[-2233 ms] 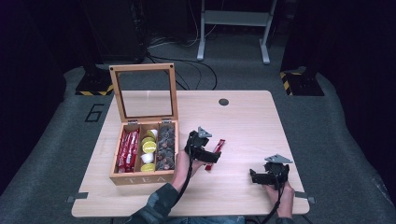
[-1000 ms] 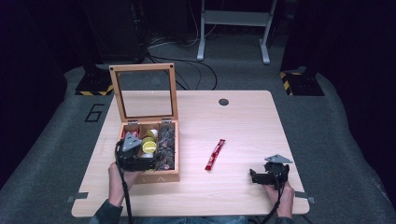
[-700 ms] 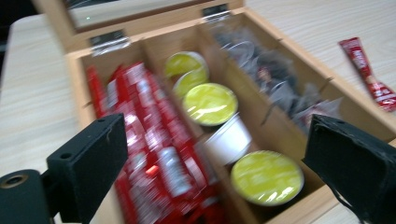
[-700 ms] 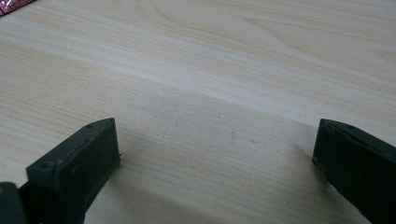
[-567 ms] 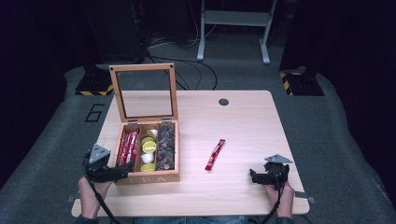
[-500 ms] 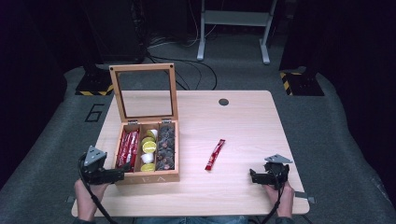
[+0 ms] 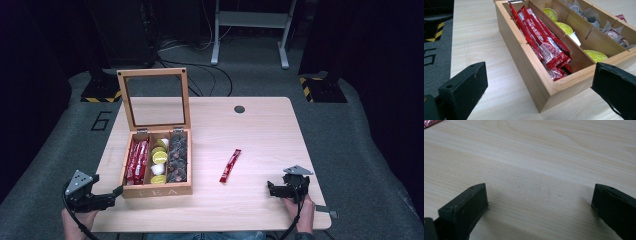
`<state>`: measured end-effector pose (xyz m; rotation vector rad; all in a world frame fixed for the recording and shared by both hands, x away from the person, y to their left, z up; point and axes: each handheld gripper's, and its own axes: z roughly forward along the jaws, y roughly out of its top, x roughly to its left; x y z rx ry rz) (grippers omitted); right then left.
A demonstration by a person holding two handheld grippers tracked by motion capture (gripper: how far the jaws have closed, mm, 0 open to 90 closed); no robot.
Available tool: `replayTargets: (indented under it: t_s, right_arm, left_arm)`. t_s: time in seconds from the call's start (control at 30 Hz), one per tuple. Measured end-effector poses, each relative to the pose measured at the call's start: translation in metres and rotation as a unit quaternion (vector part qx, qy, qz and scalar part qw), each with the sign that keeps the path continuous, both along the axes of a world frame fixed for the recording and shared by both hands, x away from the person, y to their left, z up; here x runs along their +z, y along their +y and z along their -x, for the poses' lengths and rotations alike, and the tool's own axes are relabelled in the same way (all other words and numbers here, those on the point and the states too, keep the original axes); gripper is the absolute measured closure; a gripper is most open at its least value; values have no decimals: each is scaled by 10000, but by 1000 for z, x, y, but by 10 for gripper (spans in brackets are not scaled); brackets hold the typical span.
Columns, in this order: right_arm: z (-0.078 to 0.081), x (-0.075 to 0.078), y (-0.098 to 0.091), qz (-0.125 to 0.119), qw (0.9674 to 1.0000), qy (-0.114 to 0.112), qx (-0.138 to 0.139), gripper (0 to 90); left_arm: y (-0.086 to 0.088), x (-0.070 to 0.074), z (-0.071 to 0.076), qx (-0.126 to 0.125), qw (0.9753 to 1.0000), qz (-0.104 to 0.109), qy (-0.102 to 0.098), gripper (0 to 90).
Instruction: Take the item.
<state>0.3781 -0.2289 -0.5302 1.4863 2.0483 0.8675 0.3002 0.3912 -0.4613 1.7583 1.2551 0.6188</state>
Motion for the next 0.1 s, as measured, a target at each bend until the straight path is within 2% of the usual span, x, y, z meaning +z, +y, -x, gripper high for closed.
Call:
replayTargets:
  t_s: [0.03, 0.1]
  right_arm:
    - [0, 0, 0, 0, 10000, 0, -1, 1]
    - [0, 0, 0, 2, 10000, -3, 4, 1]
  left_arm:
    - [2, -1, 1, -22, 10000, -7, 54, 0]
    - [3, -3, 2, -17, 10000, 25, 28, 0]
